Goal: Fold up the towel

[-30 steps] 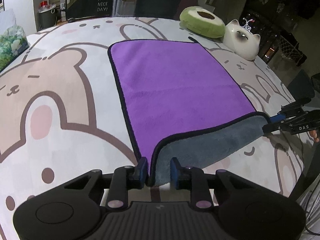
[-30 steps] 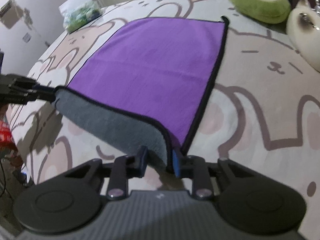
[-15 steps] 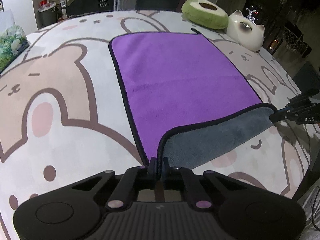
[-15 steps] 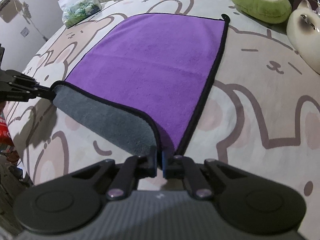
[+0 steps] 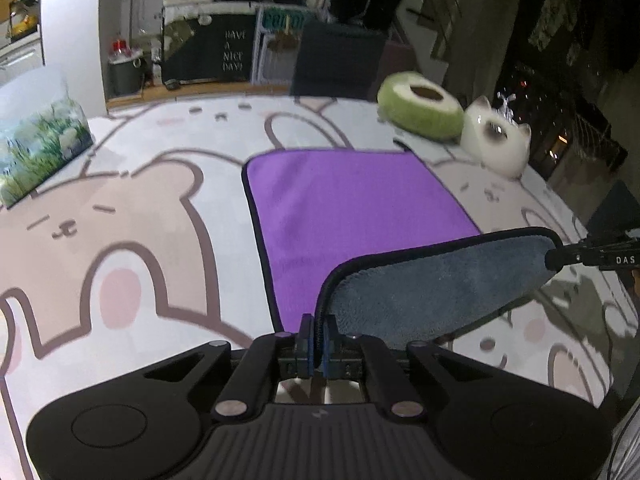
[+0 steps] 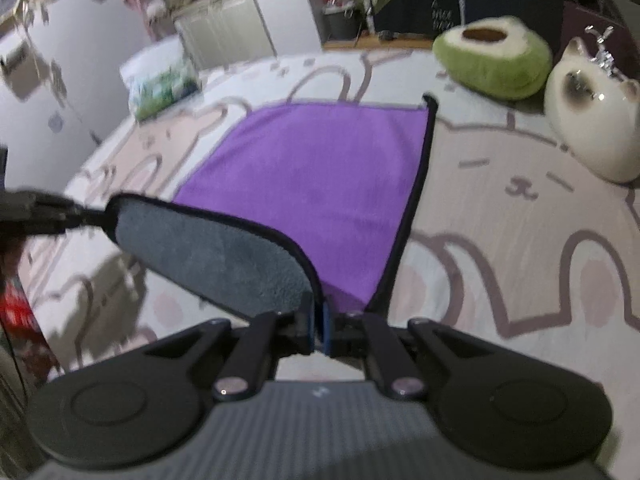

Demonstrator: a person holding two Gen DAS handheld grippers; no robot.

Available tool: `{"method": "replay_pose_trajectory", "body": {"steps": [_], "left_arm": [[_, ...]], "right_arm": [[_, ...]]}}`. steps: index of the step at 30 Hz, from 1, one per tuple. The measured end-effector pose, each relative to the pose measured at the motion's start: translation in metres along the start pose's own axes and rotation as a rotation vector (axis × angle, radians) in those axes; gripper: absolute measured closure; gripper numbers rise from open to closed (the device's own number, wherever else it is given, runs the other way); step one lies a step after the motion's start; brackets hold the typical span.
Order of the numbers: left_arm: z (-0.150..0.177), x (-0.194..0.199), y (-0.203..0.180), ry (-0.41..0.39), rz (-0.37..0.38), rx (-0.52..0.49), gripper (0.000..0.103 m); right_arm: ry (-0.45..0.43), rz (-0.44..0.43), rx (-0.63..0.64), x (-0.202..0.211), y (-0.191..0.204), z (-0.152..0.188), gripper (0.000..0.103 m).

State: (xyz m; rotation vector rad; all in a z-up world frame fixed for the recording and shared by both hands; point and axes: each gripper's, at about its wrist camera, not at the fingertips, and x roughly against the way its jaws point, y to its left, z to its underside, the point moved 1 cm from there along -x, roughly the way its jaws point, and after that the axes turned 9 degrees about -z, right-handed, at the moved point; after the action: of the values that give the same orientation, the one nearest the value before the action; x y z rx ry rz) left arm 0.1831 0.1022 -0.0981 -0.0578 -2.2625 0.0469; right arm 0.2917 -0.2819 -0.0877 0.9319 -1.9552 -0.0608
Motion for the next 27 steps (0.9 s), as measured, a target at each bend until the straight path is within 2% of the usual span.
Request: {"method": "replay_pose_trajectory", "body": {"steps": [12,19,27], "left_arm": [[-0.058,0.001,0.003,-0.101,-0.025,-0.025,0.099],[-0.089,-0.028,0.008,-0.099,-0.042,-0.027,0.099],[-0.120,-0.068,0.017,-0.082,-0.052,-0.018,0.099]], "right_arm": [[-0.121,0.035,0.002,0.016,-0.007,-0.047,0.098],[-0.156,0.056,0.004,0.003,-0.021,-0.079,0.098],[-0.155,0.073,-0.022,-0.028,-0.045,-0.109,0.098]]}}
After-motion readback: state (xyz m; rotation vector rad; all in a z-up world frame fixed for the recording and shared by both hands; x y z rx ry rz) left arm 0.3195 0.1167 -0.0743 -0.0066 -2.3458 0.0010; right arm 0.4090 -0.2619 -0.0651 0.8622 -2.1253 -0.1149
